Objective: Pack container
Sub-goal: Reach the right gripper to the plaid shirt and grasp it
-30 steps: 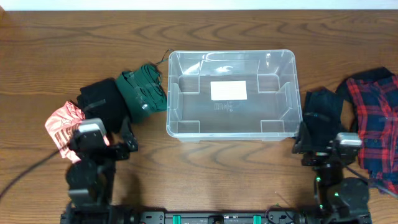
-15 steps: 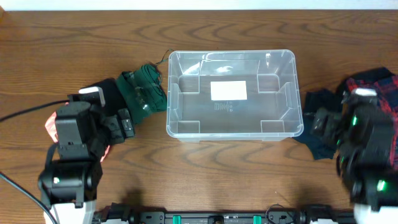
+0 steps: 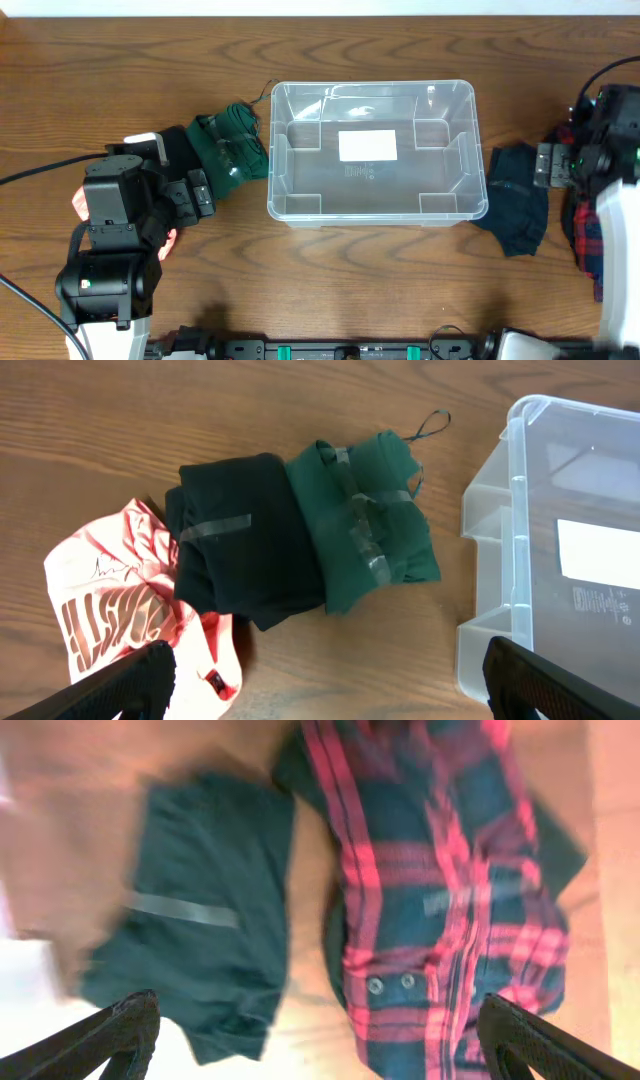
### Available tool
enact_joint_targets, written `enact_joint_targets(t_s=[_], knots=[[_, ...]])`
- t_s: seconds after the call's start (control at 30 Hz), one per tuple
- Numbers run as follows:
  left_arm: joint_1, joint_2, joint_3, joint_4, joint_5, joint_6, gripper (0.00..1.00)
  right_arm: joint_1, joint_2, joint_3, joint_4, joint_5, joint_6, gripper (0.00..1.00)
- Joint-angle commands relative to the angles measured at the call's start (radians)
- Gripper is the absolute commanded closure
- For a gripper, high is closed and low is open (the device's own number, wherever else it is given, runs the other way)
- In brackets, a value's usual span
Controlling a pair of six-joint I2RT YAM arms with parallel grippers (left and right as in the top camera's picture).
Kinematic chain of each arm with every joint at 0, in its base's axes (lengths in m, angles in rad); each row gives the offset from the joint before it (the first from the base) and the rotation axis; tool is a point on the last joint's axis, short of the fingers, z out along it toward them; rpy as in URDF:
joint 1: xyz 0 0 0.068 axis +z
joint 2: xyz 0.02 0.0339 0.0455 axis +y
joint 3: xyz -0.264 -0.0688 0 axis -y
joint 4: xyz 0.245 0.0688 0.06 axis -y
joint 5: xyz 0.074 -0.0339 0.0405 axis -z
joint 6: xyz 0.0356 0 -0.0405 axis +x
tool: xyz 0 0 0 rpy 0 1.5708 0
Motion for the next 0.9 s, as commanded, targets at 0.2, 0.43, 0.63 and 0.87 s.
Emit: enact_joint_targets(t_s=[0.2, 0.43, 0.63, 0.87], knots=[[-0.003, 0.000, 0.022, 0.019, -0.001, -0.008, 0.02, -0.089, 0.278, 0.010, 0.090, 0.205, 0.032, 0.01], [-0.003, 0.000, 0.022, 0.018, -0.001, -0.009, 0.02, -0.114, 0.403, 0.010, 0.181, 0.220, 0.045, 0.01], [-0.003, 0.000, 0.022, 0.019, -0.001, -0.009, 0.02, -0.134, 0.476, 0.010, 0.193, 0.220, 0.103, 0.21], [-0.003, 0.000, 0.022, 0.019, -0.001, -0.008, 0.02, -0.148, 0.472, 0.015, 0.195, 0.219, 0.143, 0.93]])
